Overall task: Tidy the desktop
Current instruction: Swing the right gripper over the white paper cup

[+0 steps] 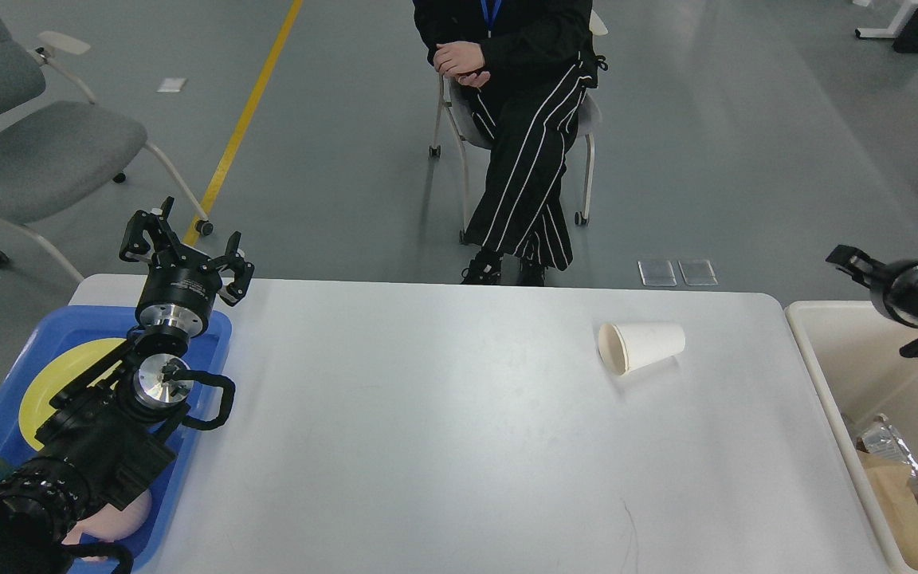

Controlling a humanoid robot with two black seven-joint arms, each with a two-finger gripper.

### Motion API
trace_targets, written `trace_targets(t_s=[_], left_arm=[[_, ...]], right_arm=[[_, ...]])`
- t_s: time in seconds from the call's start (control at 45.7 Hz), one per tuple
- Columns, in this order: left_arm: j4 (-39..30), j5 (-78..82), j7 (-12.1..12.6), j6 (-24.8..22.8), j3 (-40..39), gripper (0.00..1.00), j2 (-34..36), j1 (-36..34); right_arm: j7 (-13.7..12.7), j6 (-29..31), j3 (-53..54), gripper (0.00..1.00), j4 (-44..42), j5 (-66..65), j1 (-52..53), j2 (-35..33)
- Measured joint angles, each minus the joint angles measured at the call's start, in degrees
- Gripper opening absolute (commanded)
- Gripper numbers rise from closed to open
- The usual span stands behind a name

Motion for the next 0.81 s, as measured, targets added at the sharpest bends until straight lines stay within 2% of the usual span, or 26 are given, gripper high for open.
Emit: trace_targets(t_s=[0.022, 0.153, 0.306, 0.438, 0.482, 0.504, 0.679, 0.81], left_arm=[[0.0, 0.0, 0.0, 0.0, 0.0, 0.96, 0.0, 0.0], [0.0, 0.0, 0.0, 0.0, 0.0, 0.96, 0.0, 0.0], [0.0, 0.0, 0.0, 0.0, 0.0, 0.96, 0.0, 0.0], [0.0, 0.0, 0.0, 0.0, 0.0, 0.96, 0.0, 0.0], [0.0, 0.0, 0.0, 0.0, 0.0, 0.96, 0.0, 0.0], [0.0, 0.0, 0.0, 0.0, 0.0, 0.96, 0.0, 0.0], [0.0, 0.0, 0.0, 0.0, 0.0, 0.96, 0.0, 0.0], [0.0, 0.0, 0.0, 0.0, 0.0, 0.96, 0.0, 0.0]], right_arm=[[0.0, 1.7, -3.9, 1.00, 4.7, 0.0, 5.4, -0.7], [0.0, 6.9, -11.7, 1.00, 14.0, 0.0, 17.9, -1.0], [0.1, 15.7, -15.6, 1.00, 20.9, 0.1, 30.4, 0.4], [0.1, 26.4, -16.0, 1.00, 25.5, 0.0, 39.9, 2.8], [0.1, 30.7, -16.0, 1.00, 27.3, 0.0, 43.0, 3.7], [0.1, 35.0, -16.0, 1.00, 29.2, 0.0, 46.0, 4.8], [0.1, 48.9, -16.0, 1.00, 33.9, 0.0, 53.4, 9.7], [0.1, 52.9, -15.6, 1.00, 34.4, 0.0, 54.7, 12.5]])
